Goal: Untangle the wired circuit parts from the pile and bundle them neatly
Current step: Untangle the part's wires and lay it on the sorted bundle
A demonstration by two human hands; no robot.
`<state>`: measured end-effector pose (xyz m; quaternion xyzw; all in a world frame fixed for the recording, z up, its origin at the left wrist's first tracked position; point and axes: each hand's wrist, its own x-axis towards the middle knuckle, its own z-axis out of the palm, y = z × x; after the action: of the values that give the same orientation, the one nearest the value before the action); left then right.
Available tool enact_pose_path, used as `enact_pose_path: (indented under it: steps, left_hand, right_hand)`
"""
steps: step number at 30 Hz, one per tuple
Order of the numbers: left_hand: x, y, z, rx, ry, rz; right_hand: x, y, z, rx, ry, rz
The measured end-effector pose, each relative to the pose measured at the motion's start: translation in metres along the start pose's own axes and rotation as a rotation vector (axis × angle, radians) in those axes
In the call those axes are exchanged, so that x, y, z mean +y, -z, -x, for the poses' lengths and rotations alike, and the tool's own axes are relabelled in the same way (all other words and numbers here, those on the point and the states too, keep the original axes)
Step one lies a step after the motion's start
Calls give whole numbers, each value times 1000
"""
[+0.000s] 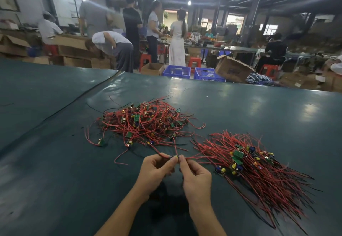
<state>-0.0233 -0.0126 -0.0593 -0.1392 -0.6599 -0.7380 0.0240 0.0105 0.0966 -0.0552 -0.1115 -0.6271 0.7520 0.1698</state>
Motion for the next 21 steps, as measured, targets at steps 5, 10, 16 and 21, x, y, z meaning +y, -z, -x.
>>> enact_pose_path:
  steps: [5,10,16,21]
  left_hand:
    - [0,-6,0,-37,32,16]
    - [-2,-3,-3,-9,75,24]
    - [-6,0,-12,122,112,116]
    - [-5,8,-20,290,280,396]
  right_hand:
    - [-3,4,-7,120,-83,-107]
    - [-17,37,-29,372,-135,-337]
    - [-24,47,-31,312,-30,-393]
    - [-27,37,-21,-28,-32,-348]
